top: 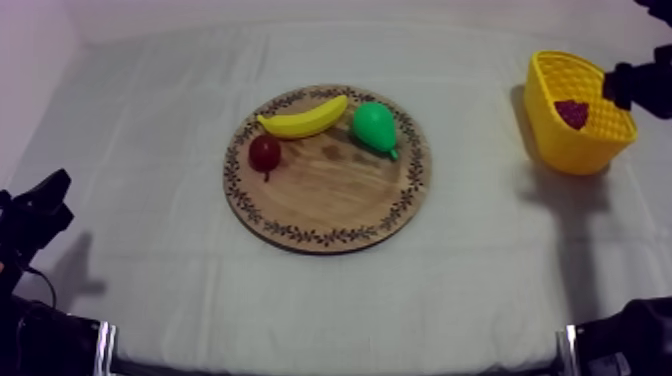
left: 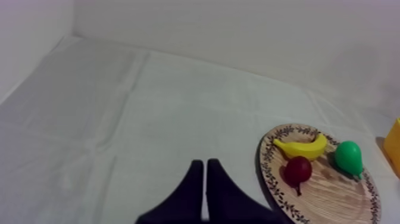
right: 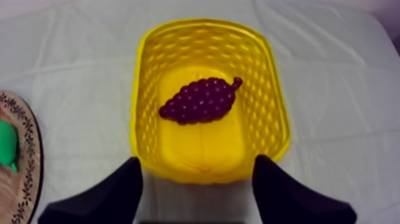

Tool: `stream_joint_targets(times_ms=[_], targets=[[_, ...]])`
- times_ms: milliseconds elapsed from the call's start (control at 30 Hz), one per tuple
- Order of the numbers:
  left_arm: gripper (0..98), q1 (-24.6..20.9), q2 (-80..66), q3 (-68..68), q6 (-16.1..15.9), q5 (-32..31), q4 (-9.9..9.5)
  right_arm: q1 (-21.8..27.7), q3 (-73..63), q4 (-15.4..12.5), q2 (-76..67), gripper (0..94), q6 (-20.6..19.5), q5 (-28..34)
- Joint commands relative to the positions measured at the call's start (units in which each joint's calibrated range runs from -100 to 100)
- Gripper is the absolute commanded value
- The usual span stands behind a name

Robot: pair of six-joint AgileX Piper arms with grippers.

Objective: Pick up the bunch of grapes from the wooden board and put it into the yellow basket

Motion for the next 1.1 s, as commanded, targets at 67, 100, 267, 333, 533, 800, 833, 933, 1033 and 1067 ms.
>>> stream_joint_targets(times_ms=[67,100,267,333,533,800,833,933,1033,1067], targets=[[0.1,0.0,0.0,-0.03,0.0,-0.03,-0.01,-0.8,8.19,1.09,-9.31,47.1,-1.09,-0.59],[0.1,0.0,0.0,-0.03,0.0,-0.03,-0.01,-1.08,9.65,1.35,-11.02,45.5,-1.41,-0.66],[0.1,0.0,0.0,-0.03,0.0,-0.03,-0.01,-2.47,17.29,2.0,-19.66,38.2,-2.22,-1.8],[0.1,0.0,0.0,-0.03,0.0,-0.03,-0.01,-2.74,20.5,1.84,-23.18,35.3,-2.15,-2.6],[0.1,0.0,0.0,-0.03,0.0,-0.03,-0.01,-2.87,30.48,1.09,-34.57,25.0,-1.92,-5.6],[0.1,0.0,0.0,-0.03,0.0,-0.03,-0.01,-1.07,38.22,-1.53,-47.45,10.5,-1.15,-6.31],[0.1,0.0,0.0,-0.03,0.0,-0.03,-0.01,-0.76,38.44,-1.92,-48.57,7.5,-1.16,-6.23],[0.1,0.0,0.0,-0.03,0.0,-0.03,-0.01,-0.01,38.74,-2.48,-51.98,2.9,-1.89,-5.68],[0.1,0.0,0.0,-0.03,0.0,-0.03,-0.01,0.19,38.84,-2.05,-56.41,1.4,-3.43,-4.56],[0.1,0.0,0.0,-0.03,0.01,-0.03,-0.01,0.14,38.84,-1.89,-57.41,1.2,-3.94,-4.28]])
